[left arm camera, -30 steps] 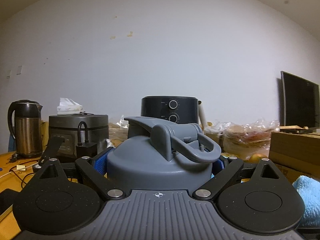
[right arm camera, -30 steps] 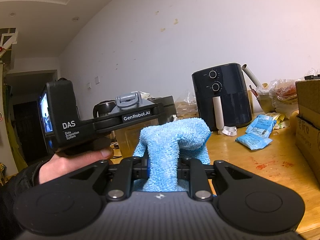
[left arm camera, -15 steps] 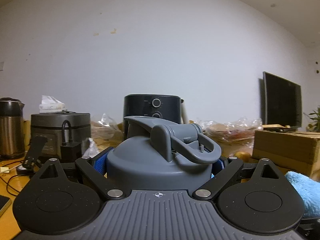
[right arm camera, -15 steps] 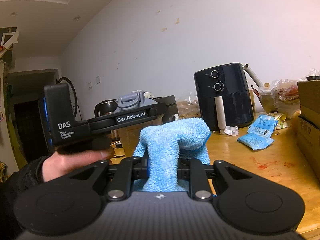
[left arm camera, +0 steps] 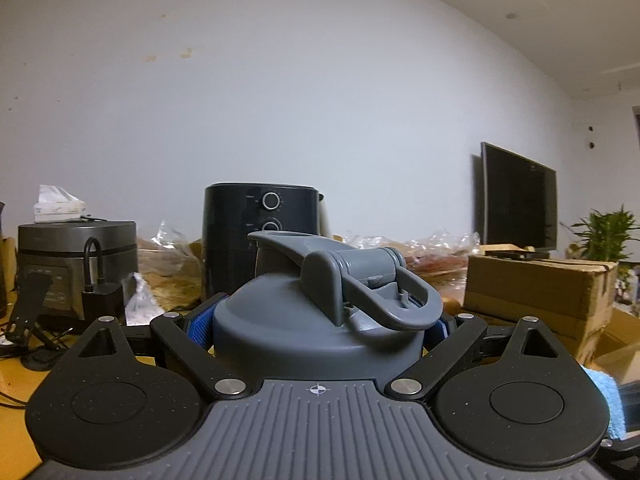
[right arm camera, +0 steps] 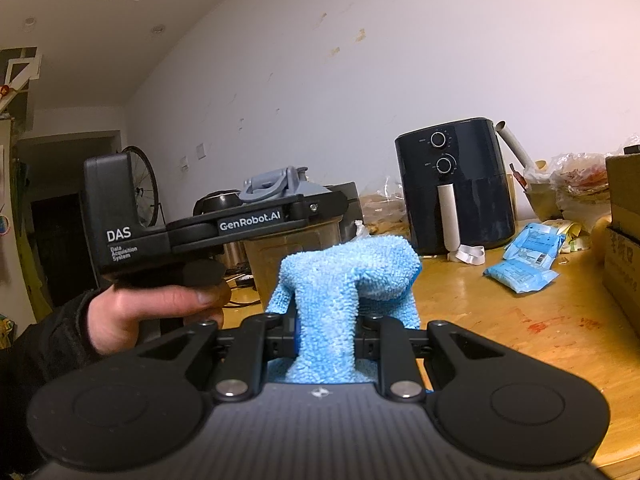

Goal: Clean container

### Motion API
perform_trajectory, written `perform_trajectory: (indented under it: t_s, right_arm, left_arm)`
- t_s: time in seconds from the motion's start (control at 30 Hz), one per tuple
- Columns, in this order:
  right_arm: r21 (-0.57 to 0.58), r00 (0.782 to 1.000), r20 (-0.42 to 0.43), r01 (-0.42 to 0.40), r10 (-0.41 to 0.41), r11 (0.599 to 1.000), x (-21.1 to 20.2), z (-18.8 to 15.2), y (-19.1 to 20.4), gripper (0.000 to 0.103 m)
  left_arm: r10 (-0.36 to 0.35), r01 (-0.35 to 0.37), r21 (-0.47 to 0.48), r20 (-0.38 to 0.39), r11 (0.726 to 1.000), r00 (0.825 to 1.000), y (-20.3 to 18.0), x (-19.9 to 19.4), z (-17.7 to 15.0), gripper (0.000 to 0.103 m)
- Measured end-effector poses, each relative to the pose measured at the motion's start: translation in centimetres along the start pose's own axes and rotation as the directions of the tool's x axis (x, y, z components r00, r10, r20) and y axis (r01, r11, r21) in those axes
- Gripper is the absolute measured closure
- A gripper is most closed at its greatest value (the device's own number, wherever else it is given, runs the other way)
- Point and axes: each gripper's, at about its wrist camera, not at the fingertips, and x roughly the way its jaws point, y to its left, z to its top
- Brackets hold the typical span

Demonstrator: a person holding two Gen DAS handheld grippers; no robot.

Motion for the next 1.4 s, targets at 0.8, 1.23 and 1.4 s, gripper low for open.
perform_trajectory:
  t_s: [0.8, 1.23, 1.4]
  right_arm:
    - [-0.032, 1.000, -0.009, -0.030, 0.029, 0.999, 1.9, -0.2, 1.0, 0.086]
    - [-0.088, 0.999, -0.012, -0.048, 0.047, 0.995, 3.9, -0.1, 1.8, 0.086]
    - [-0.117, 0.999, -0.013, -0.039, 0.037, 0.992, 4.8, 0.3, 2.2, 0.086]
  left_arm:
    - [-0.272, 0.272, 0.011, -0.031, 0.962, 0.962, 3.4, 0.9, -0.3, 0.008]
    - [-0.428, 0.430, 0.015, -0.064, 0.903, 0.901, 5.3, 1.9, 0.0, 0.008]
    - [-0.448, 0.450, 0.016, -0.074, 0.893, 0.891, 5.5, 2.0, 0.0, 0.008]
